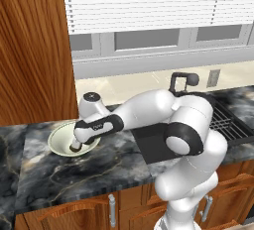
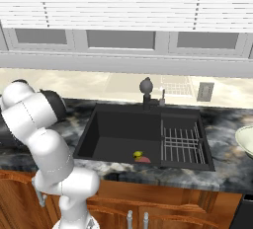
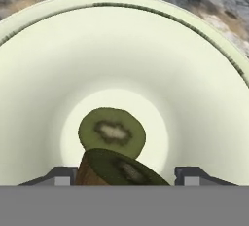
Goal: Pick the kiwis from the cabinet and place them in one bowl. Pick the pear from the sink and place it in the other bowl.
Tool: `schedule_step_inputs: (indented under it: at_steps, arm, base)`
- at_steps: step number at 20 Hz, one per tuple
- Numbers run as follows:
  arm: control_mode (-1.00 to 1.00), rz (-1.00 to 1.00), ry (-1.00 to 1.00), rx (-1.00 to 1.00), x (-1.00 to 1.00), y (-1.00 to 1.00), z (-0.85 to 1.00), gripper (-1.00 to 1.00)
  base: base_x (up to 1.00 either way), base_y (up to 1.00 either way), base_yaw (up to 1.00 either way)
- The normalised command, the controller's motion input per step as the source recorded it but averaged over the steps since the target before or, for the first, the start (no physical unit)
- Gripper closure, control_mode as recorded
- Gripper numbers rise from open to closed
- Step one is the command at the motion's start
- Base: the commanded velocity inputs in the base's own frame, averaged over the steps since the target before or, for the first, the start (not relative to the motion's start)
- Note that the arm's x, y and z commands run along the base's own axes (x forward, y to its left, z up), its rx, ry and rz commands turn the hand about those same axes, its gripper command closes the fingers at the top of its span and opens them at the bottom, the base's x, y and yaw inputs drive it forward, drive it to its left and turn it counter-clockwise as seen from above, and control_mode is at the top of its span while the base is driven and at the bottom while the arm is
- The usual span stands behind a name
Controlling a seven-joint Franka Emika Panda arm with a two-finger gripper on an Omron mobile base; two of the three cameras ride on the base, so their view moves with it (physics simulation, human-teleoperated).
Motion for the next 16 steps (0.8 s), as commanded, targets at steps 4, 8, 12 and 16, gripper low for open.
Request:
schedule_step_inputs:
  at_steps: [4,8,12,16]
  arm:
    - [-1.00,0.00,0.00,0.00,0.00,0.00,0.00,-1.00]
    - [-1.00,0.00,0.00,0.00,0.00,0.00,0.01,-1.00]
    - [-1.00,-0.02,-0.01,0.00,-0.02,0.00,0.37,-1.00]
    - [-1.00,-0.15,-0.01,0.00,-0.14,-0.16,0.54,-1.00]
  base:
    - [0.00,0.00,0.00]
    - [0.00,0.00,0.00]
    - [0.00,0.00,0.00]
    - [0.00,0.00,0.00]
